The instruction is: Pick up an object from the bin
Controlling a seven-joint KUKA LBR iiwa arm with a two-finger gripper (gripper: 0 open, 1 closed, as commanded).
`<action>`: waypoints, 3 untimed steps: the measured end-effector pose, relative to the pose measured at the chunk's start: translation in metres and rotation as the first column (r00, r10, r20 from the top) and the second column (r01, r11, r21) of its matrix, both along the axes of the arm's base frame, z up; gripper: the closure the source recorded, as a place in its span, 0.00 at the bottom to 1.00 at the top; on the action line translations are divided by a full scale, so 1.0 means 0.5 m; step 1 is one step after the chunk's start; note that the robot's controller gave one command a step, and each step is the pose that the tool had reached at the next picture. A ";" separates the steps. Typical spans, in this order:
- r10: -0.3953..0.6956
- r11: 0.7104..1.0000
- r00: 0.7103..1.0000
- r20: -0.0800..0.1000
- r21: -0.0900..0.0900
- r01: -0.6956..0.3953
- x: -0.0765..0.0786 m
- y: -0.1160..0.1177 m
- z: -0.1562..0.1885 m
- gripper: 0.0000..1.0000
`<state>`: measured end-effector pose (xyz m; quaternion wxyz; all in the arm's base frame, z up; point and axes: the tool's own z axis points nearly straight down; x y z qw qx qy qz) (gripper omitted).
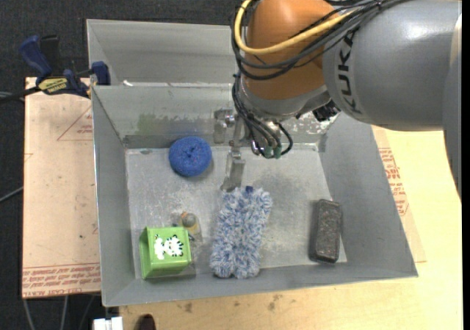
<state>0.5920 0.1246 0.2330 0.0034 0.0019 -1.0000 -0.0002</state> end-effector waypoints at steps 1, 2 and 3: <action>-0.003 1.000 1.000 0.008 0.001 0.003 0.003 -0.001 0.010 0.00; -0.067 0.998 0.998 0.009 0.002 0.067 -0.017 -0.063 -0.029 0.00; -0.036 0.999 0.999 0.010 0.000 0.036 -0.046 -0.108 -0.112 0.00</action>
Offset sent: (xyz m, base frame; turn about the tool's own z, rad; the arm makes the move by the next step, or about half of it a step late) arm -0.0166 -0.0572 -0.0306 0.1222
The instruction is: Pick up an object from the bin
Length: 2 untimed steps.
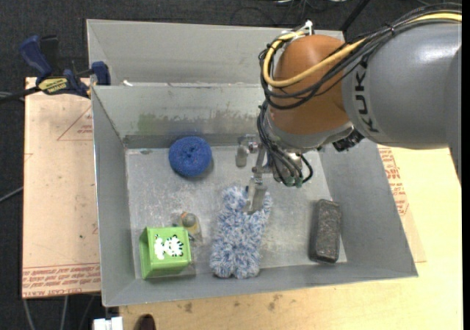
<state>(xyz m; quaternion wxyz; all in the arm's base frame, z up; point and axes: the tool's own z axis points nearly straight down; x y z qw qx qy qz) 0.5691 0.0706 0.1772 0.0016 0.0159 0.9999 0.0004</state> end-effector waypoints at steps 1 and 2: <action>0.005 1.000 1.000 -0.001 0.000 -0.005 -0.064 -0.009 -0.095 0.00; -0.036 0.999 0.999 -0.008 0.001 0.036 -0.071 -0.036 -0.149 0.00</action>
Offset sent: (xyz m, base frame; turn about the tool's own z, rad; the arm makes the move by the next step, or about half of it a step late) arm -0.0248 -0.0267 -0.0811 0.0529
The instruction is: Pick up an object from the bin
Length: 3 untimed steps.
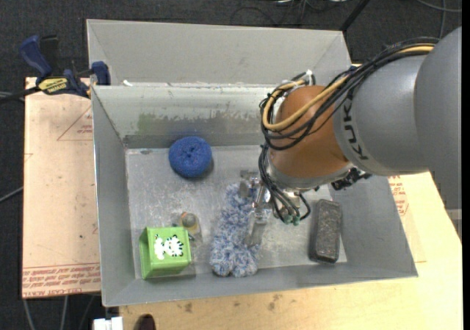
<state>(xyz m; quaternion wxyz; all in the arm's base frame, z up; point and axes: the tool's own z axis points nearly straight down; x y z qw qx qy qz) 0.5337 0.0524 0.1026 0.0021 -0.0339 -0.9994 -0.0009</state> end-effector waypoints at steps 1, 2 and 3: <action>-0.023 1.000 1.000 0.002 0.003 0.023 0.024 -0.006 -0.057 1.00; -0.023 1.000 1.000 0.002 0.003 0.023 0.024 -0.006 -0.057 1.00; -0.031 1.000 0.999 0.006 -0.001 0.031 0.016 -0.015 0.193 1.00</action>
Offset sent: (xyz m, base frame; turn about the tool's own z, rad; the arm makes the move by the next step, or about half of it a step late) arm 0.0000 0.0000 0.0000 0.0000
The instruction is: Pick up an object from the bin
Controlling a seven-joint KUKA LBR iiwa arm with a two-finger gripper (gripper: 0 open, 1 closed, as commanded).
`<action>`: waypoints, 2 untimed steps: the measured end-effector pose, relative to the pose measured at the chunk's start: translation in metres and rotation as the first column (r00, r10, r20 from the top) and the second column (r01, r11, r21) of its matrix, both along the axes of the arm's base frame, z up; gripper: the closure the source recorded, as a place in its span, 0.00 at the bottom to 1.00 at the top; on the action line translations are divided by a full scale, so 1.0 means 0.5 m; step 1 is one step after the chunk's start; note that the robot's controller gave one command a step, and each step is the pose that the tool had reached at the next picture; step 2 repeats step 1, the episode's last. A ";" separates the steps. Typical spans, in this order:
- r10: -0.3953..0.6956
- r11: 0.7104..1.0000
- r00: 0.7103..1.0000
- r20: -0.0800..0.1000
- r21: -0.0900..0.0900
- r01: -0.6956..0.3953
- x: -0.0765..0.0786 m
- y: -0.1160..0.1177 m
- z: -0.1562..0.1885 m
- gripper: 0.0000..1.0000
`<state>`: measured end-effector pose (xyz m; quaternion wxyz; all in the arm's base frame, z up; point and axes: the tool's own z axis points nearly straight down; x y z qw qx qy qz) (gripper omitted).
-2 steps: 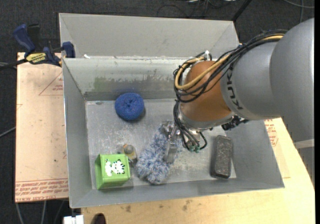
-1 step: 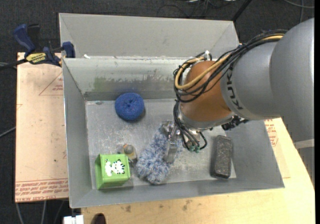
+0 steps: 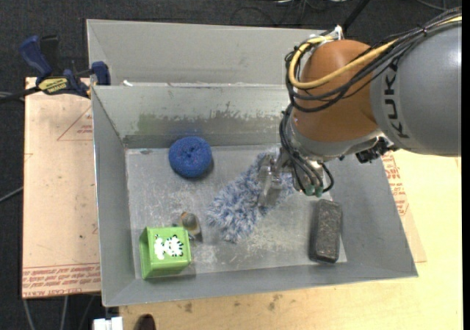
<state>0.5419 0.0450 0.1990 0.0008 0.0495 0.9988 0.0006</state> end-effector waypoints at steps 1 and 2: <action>0.000 1.000 1.000 0.000 0.000 0.000 0.000 0.000 0.000 1.00; 0.000 1.000 1.000 0.000 0.000 0.000 0.000 0.000 0.000 1.00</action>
Offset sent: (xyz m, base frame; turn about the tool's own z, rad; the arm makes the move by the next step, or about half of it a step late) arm 0.0256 -0.0232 0.1259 -0.0356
